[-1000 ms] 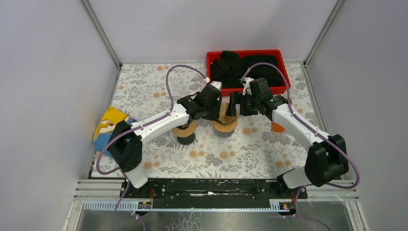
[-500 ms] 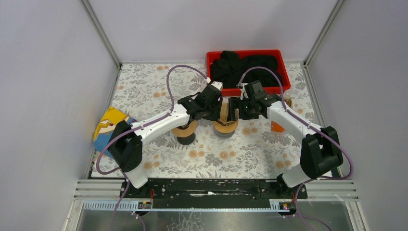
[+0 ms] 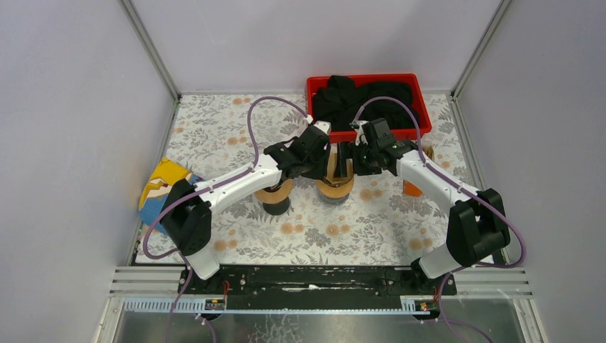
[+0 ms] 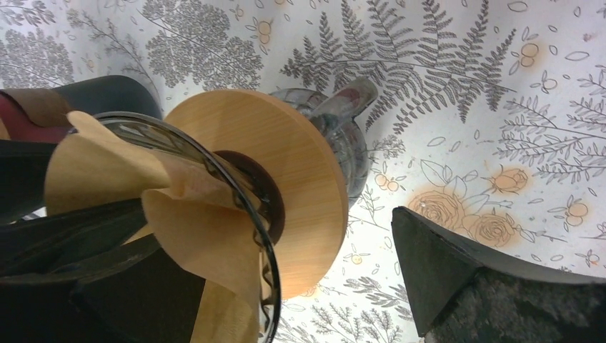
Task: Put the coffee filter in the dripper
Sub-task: Adjust the coffee filter in the coffee dripper, then reset both arms
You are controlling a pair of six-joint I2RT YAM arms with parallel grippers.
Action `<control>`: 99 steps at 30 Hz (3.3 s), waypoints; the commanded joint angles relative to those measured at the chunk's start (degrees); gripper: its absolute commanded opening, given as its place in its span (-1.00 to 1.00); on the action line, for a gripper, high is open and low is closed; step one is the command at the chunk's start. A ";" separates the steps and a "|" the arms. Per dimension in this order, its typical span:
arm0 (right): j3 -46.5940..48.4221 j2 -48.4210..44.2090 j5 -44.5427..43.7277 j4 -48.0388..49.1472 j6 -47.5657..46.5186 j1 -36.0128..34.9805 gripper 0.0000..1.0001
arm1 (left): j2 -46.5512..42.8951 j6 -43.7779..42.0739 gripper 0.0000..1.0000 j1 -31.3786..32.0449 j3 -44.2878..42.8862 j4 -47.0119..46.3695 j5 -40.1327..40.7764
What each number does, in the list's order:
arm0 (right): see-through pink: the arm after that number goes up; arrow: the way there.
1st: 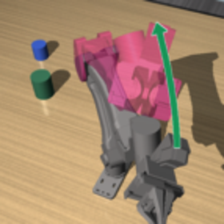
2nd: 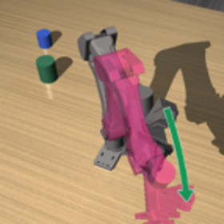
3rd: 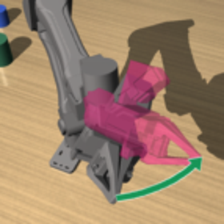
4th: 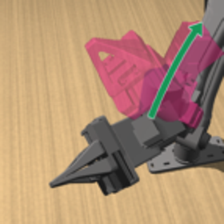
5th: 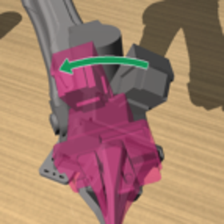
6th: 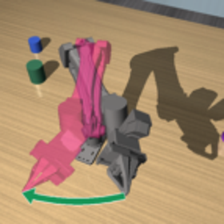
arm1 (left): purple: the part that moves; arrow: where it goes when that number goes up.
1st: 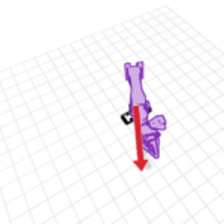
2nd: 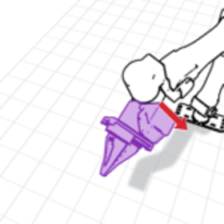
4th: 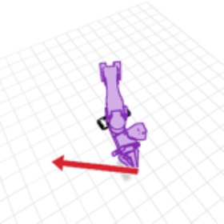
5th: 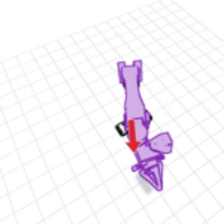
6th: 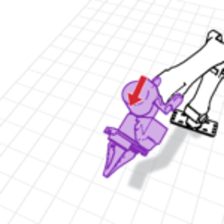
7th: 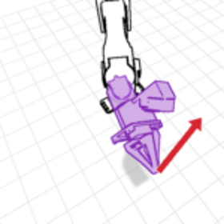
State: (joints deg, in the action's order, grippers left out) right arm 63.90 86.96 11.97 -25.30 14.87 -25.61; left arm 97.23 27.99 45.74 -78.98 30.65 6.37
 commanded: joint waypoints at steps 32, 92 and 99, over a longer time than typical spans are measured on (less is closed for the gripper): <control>3.12 -0.11 -0.34 1.71 -0.96 -2.96 0.99 | -0.01 0.34 -0.16 0.19 -0.89 -0.77 -0.15; -7.07 -45.55 -37.54 3.60 -3.38 -2.96 0.98 | -43.26 -4.21 1.00 -12.42 9.86 1.51 17.35; -9.63 -53.81 -38.95 2.32 -4.76 -2.98 0.99 | -56.99 -6.98 1.00 -12.45 15.77 -0.35 23.76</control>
State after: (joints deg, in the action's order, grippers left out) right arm 55.44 36.64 -23.97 -23.83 11.57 -28.18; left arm 46.26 23.81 33.67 -65.69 32.14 23.88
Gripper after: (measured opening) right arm 0.993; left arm 0.998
